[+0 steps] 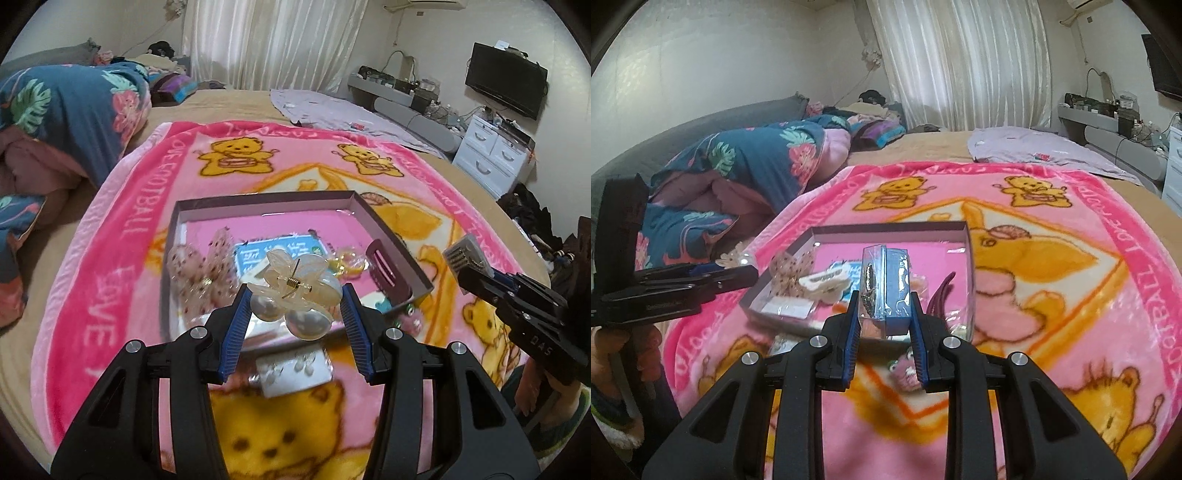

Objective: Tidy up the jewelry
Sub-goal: 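Carry the pearl clip with the left tool into the box while the right tool carries the blue packet there, then release the pearl clip in the box with the left tool while the right tool releases the blue packet, then withdraw both tools toward the white earring card and the pink fluffy keychain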

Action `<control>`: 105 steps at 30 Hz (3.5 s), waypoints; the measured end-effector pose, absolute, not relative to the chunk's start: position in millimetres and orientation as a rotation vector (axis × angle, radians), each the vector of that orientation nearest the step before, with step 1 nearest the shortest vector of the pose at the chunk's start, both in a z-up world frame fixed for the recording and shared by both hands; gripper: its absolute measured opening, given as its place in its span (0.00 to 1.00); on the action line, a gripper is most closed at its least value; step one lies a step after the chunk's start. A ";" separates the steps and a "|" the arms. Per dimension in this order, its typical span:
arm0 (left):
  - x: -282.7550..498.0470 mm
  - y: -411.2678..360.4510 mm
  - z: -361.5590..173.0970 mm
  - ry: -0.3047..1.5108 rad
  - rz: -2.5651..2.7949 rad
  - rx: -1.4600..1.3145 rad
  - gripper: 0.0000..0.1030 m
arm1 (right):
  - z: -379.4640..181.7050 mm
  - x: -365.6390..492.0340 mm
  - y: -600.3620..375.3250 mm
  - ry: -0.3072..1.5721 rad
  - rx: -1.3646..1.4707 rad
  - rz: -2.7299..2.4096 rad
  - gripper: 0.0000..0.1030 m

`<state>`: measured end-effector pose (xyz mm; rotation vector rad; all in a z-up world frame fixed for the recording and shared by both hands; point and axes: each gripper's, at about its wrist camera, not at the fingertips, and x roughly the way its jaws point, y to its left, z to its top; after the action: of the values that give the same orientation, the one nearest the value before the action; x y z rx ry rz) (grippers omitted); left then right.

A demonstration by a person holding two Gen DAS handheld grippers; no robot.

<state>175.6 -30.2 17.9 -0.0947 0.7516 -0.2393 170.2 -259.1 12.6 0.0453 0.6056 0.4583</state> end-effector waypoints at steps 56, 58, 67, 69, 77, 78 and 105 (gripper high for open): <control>219.0 -29.4 2.5 0.798 -0.237 -0.140 0.66 | 15.4 200.9 -283.3 0.550 0.097 0.378 0.83; 211.4 -28.4 9.9 0.772 -0.222 -0.132 0.72 | 21.1 192.9 -288.0 0.526 0.104 0.374 0.84; 180.7 -28.6 30.4 0.714 -0.205 -0.117 0.89 | 28.3 167.6 -293.7 0.520 0.099 0.402 0.87; 173.5 -30.4 30.6 0.710 -0.205 -0.109 0.90 | 26.8 163.9 -292.5 0.530 0.091 0.410 0.87; 154.9 -30.9 18.3 0.739 -0.179 -0.101 0.91 | 16.8 150.7 -288.0 0.568 0.041 0.420 0.87; 153.1 -30.6 16.0 0.745 -0.174 -0.098 0.91 | 15.2 149.4 -287.8 0.573 0.036 0.419 0.87; 147.2 -27.6 -58.8 0.952 -0.143 -0.080 0.91 | -67.7 193.6 -247.7 0.876 -0.054 0.425 0.72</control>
<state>147.2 -27.6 -58.8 -0.0798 0.9519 -0.1434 193.6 -247.7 -67.7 -0.0537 0.8756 0.4251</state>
